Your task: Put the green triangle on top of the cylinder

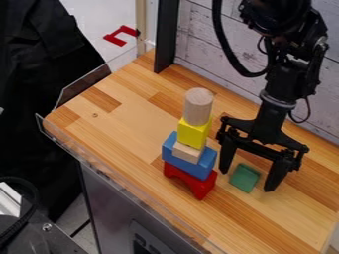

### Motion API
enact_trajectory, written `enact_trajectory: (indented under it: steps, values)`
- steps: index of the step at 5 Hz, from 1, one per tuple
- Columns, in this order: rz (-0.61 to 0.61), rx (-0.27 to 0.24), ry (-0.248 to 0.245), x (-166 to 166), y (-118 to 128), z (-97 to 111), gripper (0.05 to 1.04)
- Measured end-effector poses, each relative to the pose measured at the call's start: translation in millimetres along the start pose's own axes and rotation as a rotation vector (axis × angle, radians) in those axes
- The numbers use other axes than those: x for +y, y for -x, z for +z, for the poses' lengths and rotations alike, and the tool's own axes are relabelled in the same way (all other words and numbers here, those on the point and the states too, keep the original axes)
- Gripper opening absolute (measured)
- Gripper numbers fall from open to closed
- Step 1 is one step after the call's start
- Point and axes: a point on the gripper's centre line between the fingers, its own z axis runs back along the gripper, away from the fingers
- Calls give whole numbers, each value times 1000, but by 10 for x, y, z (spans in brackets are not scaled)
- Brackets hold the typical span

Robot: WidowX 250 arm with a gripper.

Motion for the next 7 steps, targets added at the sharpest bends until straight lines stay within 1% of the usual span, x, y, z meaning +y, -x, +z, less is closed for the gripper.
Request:
enact_trajectory:
  steps: [2,3,4,5,6,7]
  values:
    - [-19,11,3,-28,-41,-110,999]
    - [-34,-12,18,-49,-80,-109,999]
    - [-57,-59,46,-93,-151,-108,999]
    - [-50,-88,56,-69,-196,-104,969]
    - [-37,-109,68,-39,-227,-93,714]
    - [-32,-121,76,-31,-226,-83,565]
